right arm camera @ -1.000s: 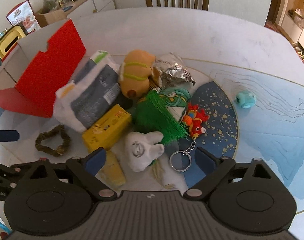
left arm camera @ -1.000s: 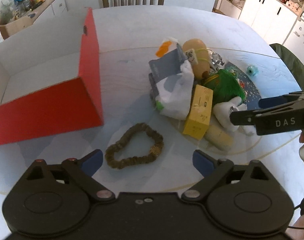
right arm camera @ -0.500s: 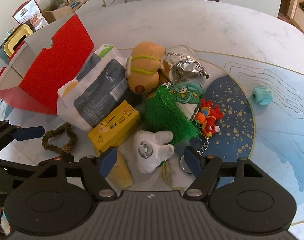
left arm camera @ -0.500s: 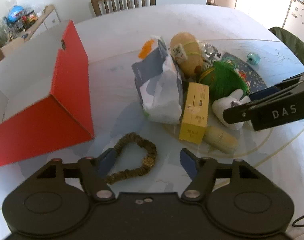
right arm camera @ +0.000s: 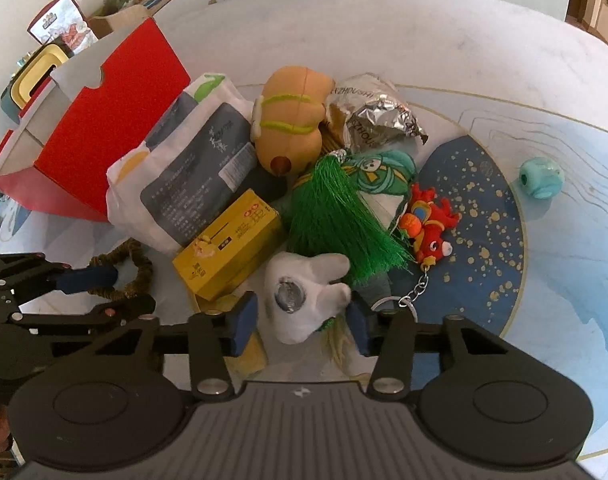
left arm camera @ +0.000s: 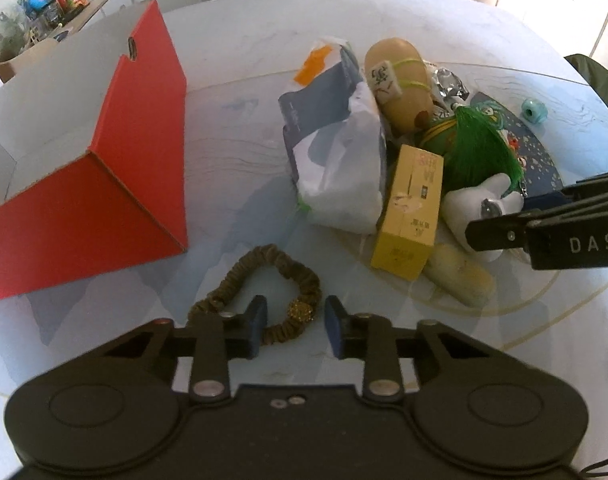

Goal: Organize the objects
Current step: 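Grasp the brown scrunchie with the left tool while the right tool grasps the white plush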

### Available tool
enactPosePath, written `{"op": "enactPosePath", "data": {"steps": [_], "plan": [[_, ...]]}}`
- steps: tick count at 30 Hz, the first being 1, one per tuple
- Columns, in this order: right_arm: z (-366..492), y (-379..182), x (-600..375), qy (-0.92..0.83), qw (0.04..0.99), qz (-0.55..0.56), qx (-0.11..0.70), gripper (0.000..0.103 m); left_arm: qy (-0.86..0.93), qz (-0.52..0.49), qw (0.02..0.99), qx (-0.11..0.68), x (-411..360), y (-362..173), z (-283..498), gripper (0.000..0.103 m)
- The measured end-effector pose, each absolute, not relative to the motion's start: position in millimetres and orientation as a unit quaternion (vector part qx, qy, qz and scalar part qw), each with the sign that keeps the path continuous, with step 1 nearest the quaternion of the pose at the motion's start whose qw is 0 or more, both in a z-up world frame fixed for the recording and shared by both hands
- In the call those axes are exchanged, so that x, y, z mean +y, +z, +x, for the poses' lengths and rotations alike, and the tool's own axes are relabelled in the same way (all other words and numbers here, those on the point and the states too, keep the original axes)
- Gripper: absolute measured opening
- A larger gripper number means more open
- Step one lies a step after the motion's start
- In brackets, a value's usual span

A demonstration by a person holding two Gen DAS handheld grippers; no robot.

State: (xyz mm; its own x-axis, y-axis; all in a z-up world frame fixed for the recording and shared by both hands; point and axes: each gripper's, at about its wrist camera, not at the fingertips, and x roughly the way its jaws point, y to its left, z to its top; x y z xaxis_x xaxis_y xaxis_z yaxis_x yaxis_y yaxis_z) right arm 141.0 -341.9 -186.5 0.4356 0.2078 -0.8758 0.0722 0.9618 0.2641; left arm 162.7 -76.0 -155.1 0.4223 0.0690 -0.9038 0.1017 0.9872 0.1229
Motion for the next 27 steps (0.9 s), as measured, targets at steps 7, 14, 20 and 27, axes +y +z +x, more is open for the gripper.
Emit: {"op": "enactPosePath", "data": {"steps": [7, 14, 20, 27], "plan": [[135.7, -185.0, -345.8, 0.042, 0.839, 0.147, 0.522, 0.036, 0.003, 0.06, 0.838, 0.542, -67.5, -154.1, 162.6, 0.013], [122.0, -173.3, -346.5, 0.043, 0.841, 0.164, 0.514, 0.033, 0.0, 0.023, 0.84, 0.543, -51.5, -150.1, 159.0, 0.013], [101.3, -169.6, -349.2, 0.048, 0.83, 0.169, 0.529, 0.033, -0.028, 0.015, 0.839, 0.544, -39.2, -145.2, 153.9, 0.013], [75.0, -159.9, -331.0, 0.035, 0.833, 0.112, 0.54, 0.034, -0.055, 0.008, 0.839, 0.541, -31.8, -137.8, 152.5, 0.013]]}}
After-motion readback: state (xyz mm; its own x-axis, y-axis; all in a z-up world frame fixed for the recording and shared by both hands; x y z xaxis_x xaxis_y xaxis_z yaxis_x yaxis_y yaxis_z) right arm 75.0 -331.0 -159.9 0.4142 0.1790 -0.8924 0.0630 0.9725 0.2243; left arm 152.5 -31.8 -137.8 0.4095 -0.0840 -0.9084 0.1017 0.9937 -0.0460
